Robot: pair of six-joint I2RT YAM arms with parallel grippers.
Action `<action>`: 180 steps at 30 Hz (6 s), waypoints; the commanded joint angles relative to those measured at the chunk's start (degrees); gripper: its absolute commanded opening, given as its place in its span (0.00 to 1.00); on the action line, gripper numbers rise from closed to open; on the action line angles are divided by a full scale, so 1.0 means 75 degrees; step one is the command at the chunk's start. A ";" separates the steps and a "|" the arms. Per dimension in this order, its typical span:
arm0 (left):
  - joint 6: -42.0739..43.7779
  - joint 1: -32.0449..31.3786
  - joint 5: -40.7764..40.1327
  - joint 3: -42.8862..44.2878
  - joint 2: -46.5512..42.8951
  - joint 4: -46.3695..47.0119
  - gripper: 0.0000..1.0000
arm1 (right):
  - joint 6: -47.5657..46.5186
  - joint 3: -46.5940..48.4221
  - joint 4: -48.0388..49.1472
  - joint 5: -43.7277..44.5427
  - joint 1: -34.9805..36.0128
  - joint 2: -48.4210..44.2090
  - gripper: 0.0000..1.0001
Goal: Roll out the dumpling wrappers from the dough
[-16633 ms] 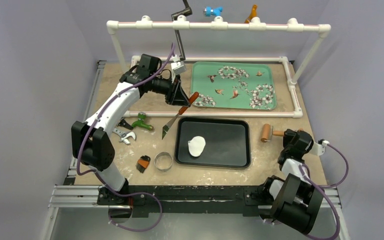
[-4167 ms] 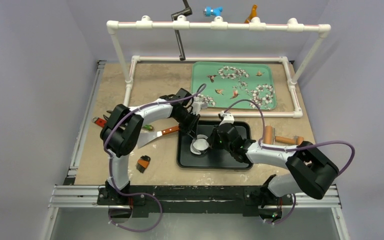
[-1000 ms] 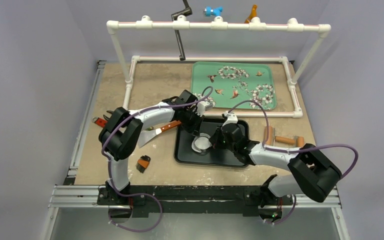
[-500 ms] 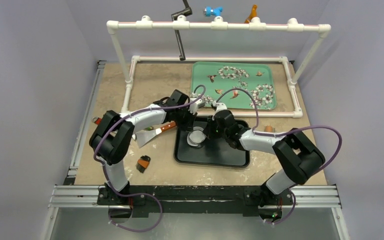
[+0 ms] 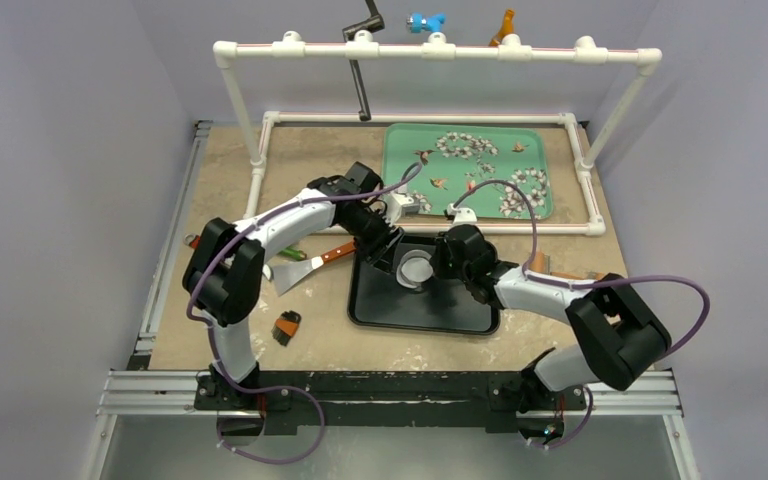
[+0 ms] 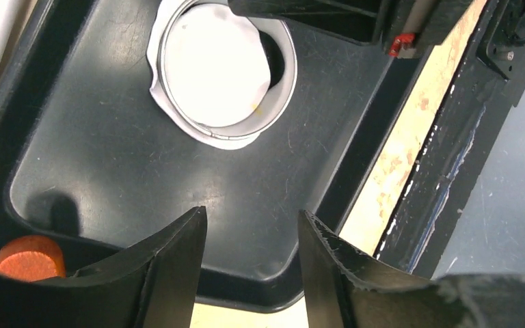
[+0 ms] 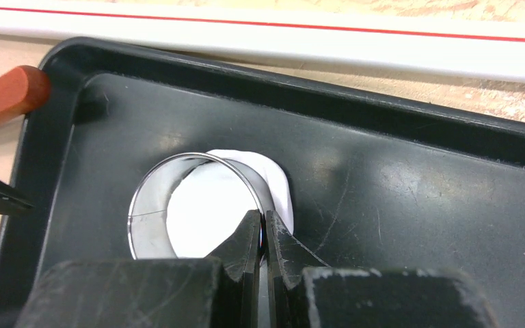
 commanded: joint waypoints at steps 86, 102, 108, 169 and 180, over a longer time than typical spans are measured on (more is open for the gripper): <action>0.1640 0.0482 0.0343 0.2197 -0.1067 -0.2372 1.00 | 0.0489 0.2253 -0.0667 -0.1154 0.0257 -0.1798 0.00; 0.1617 -0.1105 -0.1685 0.2147 -0.0331 -0.1870 0.55 | -0.0901 0.3354 -0.4065 0.1696 -0.1489 -0.3455 0.00; 0.1440 -0.2237 -0.2657 0.2666 0.1041 -0.1430 0.47 | -0.0737 0.2932 -0.4311 0.1341 -0.1544 -0.3663 0.00; 0.1959 -0.2348 -0.1778 0.3023 0.1550 -0.1746 0.27 | 0.0156 0.1268 -0.3881 -0.0559 -0.1723 -0.4130 0.00; 0.2004 -0.2319 -0.1483 0.3073 0.1966 -0.1521 0.28 | 0.0335 0.1228 -0.3775 -0.0918 -0.1762 -0.4217 0.00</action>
